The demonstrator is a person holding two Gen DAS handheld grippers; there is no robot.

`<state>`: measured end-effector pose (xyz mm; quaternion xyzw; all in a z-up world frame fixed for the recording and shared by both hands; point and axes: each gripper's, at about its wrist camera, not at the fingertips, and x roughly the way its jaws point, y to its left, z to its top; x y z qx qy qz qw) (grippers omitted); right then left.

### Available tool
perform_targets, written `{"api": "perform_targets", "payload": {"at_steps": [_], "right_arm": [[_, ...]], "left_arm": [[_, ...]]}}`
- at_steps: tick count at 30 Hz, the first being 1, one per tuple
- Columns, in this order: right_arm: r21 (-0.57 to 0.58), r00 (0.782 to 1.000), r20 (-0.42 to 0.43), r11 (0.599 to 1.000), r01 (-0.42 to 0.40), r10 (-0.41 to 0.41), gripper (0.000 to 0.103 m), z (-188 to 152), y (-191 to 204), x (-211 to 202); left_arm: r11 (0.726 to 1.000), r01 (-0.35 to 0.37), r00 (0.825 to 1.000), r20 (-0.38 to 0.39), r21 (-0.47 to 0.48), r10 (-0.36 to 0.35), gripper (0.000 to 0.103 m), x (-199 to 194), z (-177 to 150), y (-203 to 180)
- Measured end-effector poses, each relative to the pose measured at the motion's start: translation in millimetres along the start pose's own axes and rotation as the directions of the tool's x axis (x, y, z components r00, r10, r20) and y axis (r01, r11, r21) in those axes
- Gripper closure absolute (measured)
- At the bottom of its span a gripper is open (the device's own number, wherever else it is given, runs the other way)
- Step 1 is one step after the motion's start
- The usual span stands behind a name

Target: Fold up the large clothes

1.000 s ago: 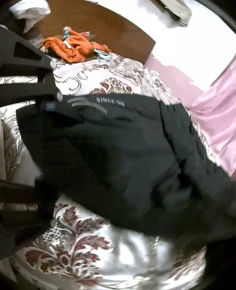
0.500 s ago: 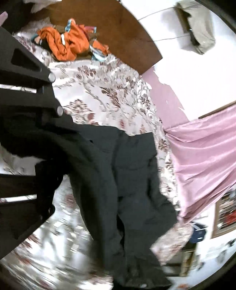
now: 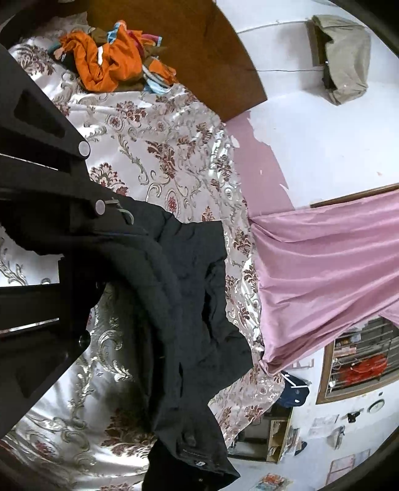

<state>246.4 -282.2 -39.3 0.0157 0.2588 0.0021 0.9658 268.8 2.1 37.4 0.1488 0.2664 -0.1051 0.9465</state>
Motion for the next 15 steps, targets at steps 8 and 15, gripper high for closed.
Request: {"api": "perform_targets", "payload": {"at_steps": [8, 15], "right_arm": [[0.002, 0.993, 0.107, 0.999, -0.054, 0.053, 0.093, -13.9, 13.1, -59.0], [-0.090, 0.978, 0.184, 0.992, -0.085, 0.101, 0.093, -17.8, 38.1, -125.8]], "left_arm": [[1.000, -0.001, 0.997, 0.078, -0.016, 0.003, 0.095, -70.8, 2.5, 17.1], [0.999, 0.009, 0.984, 0.177, -0.037, -0.002, 0.096, -146.1, -13.4, 30.6]]}}
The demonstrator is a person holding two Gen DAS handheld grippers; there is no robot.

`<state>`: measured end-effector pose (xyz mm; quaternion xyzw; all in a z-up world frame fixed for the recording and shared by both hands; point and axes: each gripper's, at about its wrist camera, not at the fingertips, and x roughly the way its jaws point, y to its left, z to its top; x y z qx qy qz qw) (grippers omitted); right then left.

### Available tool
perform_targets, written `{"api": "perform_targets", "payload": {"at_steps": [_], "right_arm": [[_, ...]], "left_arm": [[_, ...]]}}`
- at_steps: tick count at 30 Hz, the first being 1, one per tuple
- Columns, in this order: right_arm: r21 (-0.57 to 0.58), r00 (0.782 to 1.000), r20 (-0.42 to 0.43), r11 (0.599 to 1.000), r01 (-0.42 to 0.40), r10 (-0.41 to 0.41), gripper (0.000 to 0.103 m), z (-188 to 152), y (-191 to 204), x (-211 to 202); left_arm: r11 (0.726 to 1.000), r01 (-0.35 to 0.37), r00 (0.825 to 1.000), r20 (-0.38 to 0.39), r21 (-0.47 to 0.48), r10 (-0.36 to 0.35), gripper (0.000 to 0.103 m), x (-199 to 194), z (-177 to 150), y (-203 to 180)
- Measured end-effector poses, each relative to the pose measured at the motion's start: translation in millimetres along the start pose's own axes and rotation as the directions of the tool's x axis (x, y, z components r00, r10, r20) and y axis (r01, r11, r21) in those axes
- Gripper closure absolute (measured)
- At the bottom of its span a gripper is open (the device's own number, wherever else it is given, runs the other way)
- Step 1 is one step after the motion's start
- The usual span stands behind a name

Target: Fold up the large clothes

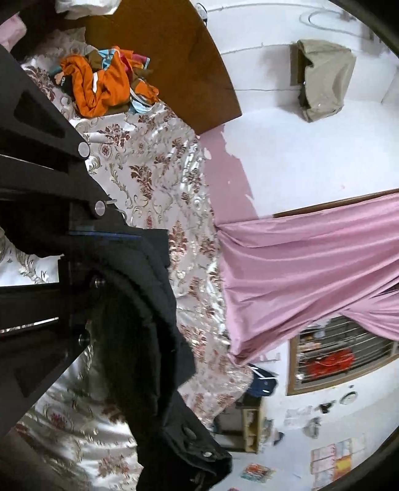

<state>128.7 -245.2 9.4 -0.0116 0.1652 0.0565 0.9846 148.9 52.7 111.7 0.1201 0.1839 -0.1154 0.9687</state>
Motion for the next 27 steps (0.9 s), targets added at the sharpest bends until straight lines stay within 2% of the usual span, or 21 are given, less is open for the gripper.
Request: {"api": "perform_targets", "payload": {"at_steps": [5, 10, 16, 23, 27], "right_arm": [[-0.064, 1.000, 0.026, 0.998, -0.011, 0.012, 0.093, -1.5, 22.3, -47.1], [-0.095, 0.999, 0.032, 0.995, -0.010, 0.013, 0.094, 4.3, 32.0, -77.9], [-0.079, 0.999, 0.023, 0.997, 0.024, -0.023, 0.094, 5.0, 25.2, -70.3], [-0.041, 0.999, -0.048, 0.999, 0.017, -0.019, 0.093, -18.6, 12.6, -29.2], [-0.063, 0.997, -0.050, 0.997, 0.049, -0.052, 0.093, -28.8, 10.3, -2.3]], "left_arm": [[1.000, -0.003, 0.997, 0.075, 0.006, 0.002, 0.096, -50.9, -7.0, -0.8], [1.000, 0.016, 0.996, 0.087, 0.020, -0.018, 0.096, -68.3, -1.8, -1.9], [0.999, 0.032, 0.998, 0.059, 0.031, -0.033, 0.096, -46.1, 0.9, -8.1], [0.998, 0.029, 0.999, -0.033, 0.050, -0.027, 0.096, -6.4, -20.6, -17.2], [0.998, 0.017, 0.998, -0.066, 0.054, -0.014, 0.096, 25.5, -17.8, -16.7]]}}
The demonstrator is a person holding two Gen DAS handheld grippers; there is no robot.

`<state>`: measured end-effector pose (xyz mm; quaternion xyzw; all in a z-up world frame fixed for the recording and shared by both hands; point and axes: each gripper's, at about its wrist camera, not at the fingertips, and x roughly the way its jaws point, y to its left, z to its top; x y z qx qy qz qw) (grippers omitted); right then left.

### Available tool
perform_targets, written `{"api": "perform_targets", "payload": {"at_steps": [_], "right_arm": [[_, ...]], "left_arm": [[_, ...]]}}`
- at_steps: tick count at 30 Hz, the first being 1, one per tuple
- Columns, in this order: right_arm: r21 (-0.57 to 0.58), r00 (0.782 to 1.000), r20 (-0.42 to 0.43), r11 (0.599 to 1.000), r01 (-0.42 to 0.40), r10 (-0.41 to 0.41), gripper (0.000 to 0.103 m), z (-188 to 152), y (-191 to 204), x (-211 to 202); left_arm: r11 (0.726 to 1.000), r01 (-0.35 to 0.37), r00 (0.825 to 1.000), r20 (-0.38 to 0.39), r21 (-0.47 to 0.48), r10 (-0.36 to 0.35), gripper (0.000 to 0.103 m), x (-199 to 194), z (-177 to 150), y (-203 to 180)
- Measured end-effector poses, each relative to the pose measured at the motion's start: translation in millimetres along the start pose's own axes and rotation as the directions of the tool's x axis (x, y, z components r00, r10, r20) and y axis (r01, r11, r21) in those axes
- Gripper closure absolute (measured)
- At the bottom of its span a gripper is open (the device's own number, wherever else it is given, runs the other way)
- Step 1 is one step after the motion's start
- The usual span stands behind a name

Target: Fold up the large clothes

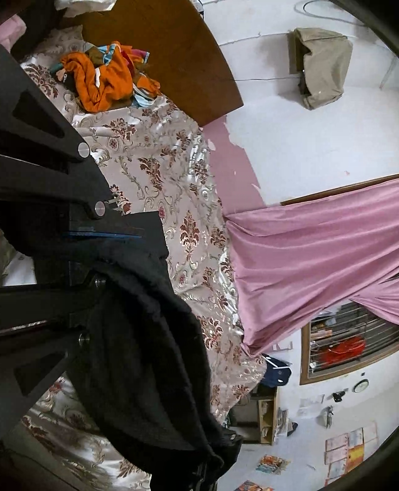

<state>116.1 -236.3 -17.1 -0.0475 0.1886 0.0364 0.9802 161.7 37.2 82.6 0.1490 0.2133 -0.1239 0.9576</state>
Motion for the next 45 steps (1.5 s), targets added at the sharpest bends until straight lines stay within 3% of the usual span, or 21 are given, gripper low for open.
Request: {"api": "perform_targets", "payload": {"at_steps": [7, 14, 22, 25, 31, 42, 45], "right_arm": [[-0.034, 0.995, 0.046, 0.995, 0.091, -0.089, 0.093, 26.2, -2.4, 60.6], [0.017, 0.988, -0.001, 0.988, 0.153, -0.153, 0.093, 38.7, -16.6, 137.6], [-0.009, 0.976, -0.075, 0.979, 0.206, -0.206, 0.093, 42.2, -18.2, 215.5], [0.001, 0.971, -0.107, 0.977, 0.215, -0.214, 0.093, 38.2, -16.2, 241.8], [0.026, 0.948, -0.208, 0.967, 0.253, -0.242, 0.091, 18.1, -19.7, 282.9], [0.015, 0.940, -0.233, 0.965, 0.261, -0.251, 0.086, 15.3, -23.7, 295.6], [0.020, 0.938, -0.230, 0.963, 0.269, -0.257, 0.076, 15.9, -27.1, 295.9]], "left_arm": [[1.000, -0.019, 0.999, -0.026, -0.017, 0.018, 0.096, 75.4, 29.8, 7.1], [1.000, 0.008, 0.995, -0.097, 0.020, -0.006, 0.096, 167.9, 44.7, 3.2], [0.999, 0.042, 0.981, -0.190, 0.002, -0.041, 0.095, 265.4, 31.9, 5.0], [0.998, 0.029, 0.978, -0.210, 0.052, -0.017, 0.094, 291.9, 15.7, -3.5], [0.995, 0.010, 0.981, -0.191, 0.099, 0.009, 0.092, 308.9, -0.2, -17.5], [0.997, 0.021, 0.979, -0.206, 0.078, -0.005, 0.088, 313.4, -2.4, -15.0], [0.998, 0.027, 0.975, -0.221, 0.051, -0.015, 0.087, 312.4, 0.5, -12.1]]}}
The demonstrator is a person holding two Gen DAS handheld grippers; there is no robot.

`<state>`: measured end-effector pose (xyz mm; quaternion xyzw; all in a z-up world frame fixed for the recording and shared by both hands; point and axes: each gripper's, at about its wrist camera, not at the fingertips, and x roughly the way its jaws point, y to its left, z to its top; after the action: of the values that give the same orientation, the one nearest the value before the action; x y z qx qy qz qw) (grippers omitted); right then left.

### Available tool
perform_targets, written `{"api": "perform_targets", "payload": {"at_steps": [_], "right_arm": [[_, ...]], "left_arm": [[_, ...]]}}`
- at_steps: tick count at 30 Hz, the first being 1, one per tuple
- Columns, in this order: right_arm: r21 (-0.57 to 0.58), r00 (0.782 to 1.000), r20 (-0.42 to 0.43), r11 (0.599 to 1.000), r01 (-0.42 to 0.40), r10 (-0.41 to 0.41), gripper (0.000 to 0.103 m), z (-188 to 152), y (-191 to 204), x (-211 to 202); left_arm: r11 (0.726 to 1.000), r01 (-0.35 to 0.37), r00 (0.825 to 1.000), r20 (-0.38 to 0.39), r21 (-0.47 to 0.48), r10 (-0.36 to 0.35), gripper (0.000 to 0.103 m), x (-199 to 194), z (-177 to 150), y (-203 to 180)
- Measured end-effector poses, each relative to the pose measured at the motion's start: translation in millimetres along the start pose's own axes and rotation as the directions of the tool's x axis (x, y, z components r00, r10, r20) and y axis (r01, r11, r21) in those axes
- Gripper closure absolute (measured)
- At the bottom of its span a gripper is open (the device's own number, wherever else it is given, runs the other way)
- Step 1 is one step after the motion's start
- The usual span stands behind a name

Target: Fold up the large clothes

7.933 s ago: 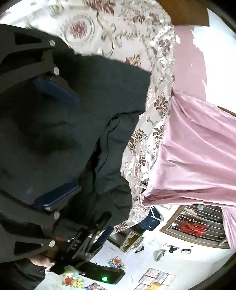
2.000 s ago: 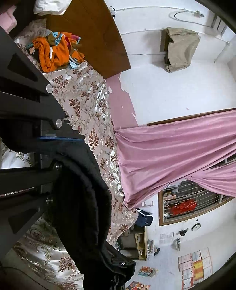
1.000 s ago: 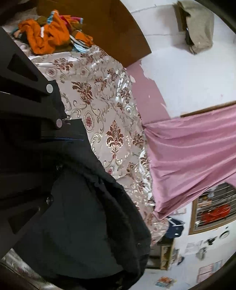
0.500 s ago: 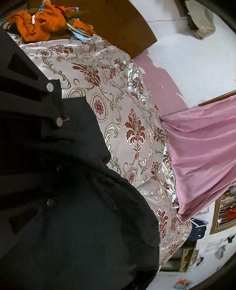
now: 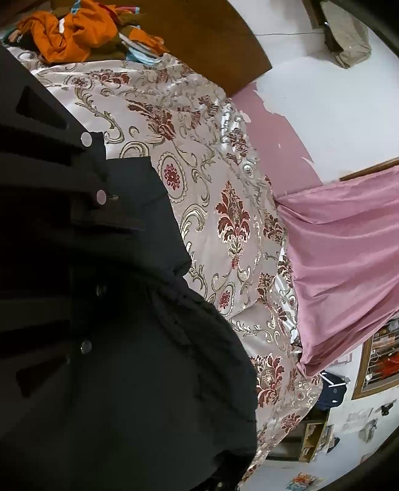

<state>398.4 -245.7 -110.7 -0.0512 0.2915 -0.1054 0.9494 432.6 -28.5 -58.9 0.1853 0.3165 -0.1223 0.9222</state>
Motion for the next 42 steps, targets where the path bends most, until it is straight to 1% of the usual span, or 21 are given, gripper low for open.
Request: {"api": "perform_targets", "payload": {"at_steps": [2, 3, 4, 5, 6, 7, 8, 9, 10, 12, 16, 18, 21, 23, 26, 27, 29, 31, 34, 39, 42], "right_arm": [[0.010, 1.000, 0.003, 1.000, 0.013, -0.013, 0.054, 1.1, -2.8, -0.7], [0.020, 1.000, 0.010, 1.000, 0.013, -0.013, 0.047, 1.2, -5.3, -3.3], [0.034, 1.000, 0.026, 0.999, 0.000, -0.001, 0.034, 2.1, -8.6, -8.2], [0.040, 0.999, 0.040, 0.999, -0.007, 0.005, 0.029, 2.7, -10.8, -12.4], [0.043, 0.998, 0.065, 0.999, -0.008, 0.005, 0.028, 3.4, -13.5, -19.2], [0.042, 0.996, 0.085, 0.999, -0.005, 0.001, 0.028, 4.7, -15.6, -25.0], [0.045, 0.994, 0.107, 0.999, -0.004, 0.000, 0.025, 4.5, -18.5, -31.4], [0.052, 0.991, 0.131, 0.999, -0.009, 0.002, 0.023, 4.5, -21.7, -38.4], [0.063, 0.988, 0.155, 0.998, -0.014, 0.004, 0.017, 3.6, -26.1, -45.1], [0.090, 0.979, 0.204, 0.996, -0.022, 0.003, 0.014, 0.9, -34.5, -59.2], [0.134, 0.958, 0.287, 0.990, -0.054, 0.013, 0.012, -11.3, -48.6, -86.1], [0.132, 0.953, 0.299, 0.987, -0.096, 0.053, 0.007, -19.1, -50.1, -94.9], [0.081, 0.966, 0.232, 0.988, -0.133, 0.111, 0.006, -35.0, -41.2, -91.8], [0.054, 0.978, 0.164, 0.989, -0.141, 0.130, 0.006, -47.5, -34.9, -81.8], [0.027, 0.985, 0.040, 0.985, -0.168, 0.167, 0.006, -64.8, -26.5, -58.0], [0.021, 0.984, -0.009, 0.984, -0.179, 0.180, 0.006, -68.4, -23.6, -46.4], [0.024, 0.980, -0.063, 0.982, -0.187, 0.188, 0.006, -71.0, -21.3, -28.9], [0.031, 0.980, -0.060, 0.982, -0.186, 0.188, 0.006, -66.7, -22.0, -20.2], [0.018, 0.984, -0.080, 0.987, -0.158, 0.159, 0.002, -53.3, -19.5, -0.2], [-0.042, 0.988, -0.107, 0.993, -0.114, 0.109, 0.001, -31.6, -8.2, 36.4], [-0.034, 0.984, -0.134, 0.991, -0.126, 0.120, 0.001, -16.0, -4.9, 53.6]], "left_arm": [[0.999, 0.018, 1.000, -0.007, -0.036, -0.018, 0.083, -2.9, 1.8, 4.5], [0.998, 0.028, 1.000, -0.009, -0.056, -0.029, 0.081, -4.8, 2.6, 7.1], [0.996, 0.040, 0.999, -0.009, -0.081, -0.041, 0.079, -7.4, 3.8, 10.4], [0.992, 0.053, 0.999, -0.006, -0.115, -0.054, 0.077, -12.2, 5.5, 14.4], [0.989, 0.059, 0.998, 0.002, -0.137, -0.059, 0.074, -16.4, 6.1, 16.9], [0.985, 0.065, 0.998, 0.018, -0.158, -0.063, 0.059, -22.6, 6.1, 18.8], [0.983, 0.055, 0.998, 0.045, -0.175, -0.048, 0.029, -30.7, 5.6, 20.1], [0.981, 0.036, 0.997, 0.077, -0.190, -0.022, 0.012, -38.6, 5.2, 21.7], [0.978, 0.011, 0.990, 0.137, -0.209, 0.018, 0.000, -52.3, 3.6, 23.7], [0.976, 0.024, 0.977, 0.213, -0.216, 0.023, 0.000, -71.4, 1.1, 28.7], [0.977, 0.056, 0.974, 0.228, -0.204, -0.008, 0.000, -87.8, -6.5, 28.2], [0.976, 0.118, 0.968, 0.242, -0.182, -0.072, 0.000, -93.8, -18.9, 23.4], [0.968, 0.200, 0.961, 0.223, -0.149, -0.164, 0.000, -92.9, -40.4, 7.7], [0.965, 0.230, 0.960, 0.194, -0.123, -0.204, 0.000, -87.0, -53.5, -4.1], [0.962, 0.255, 0.960, 0.148, -0.094, -0.240, 0.000, -70.0, -60.9, -18.4], [0.963, 0.255, 0.960, 0.143, -0.090, -0.241, 0.000, -65.7, -60.5, -22.0], [0.963, 0.257, 0.959, 0.145, -0.080, -0.243, 0.000, -58.0, -55.8, -26.6], [0.969, 0.237, 0.965, 0.136, -0.073, -0.226, 0.000, -51.7, -50.0, -31.2], [0.979, 0.193, 0.981, 0.049, -0.069, -0.190, 0.000, -25.2, -34.5, -37.3], [0.982, 0.162, 0.987, -0.008, -0.093, -0.163, 0.000, 4.7, -13.6, -32.3], [0.984, 0.151, 0.988, -0.020, -0.090, -0.153, 0.000, 18.0, -1.8, -27.4]]}}
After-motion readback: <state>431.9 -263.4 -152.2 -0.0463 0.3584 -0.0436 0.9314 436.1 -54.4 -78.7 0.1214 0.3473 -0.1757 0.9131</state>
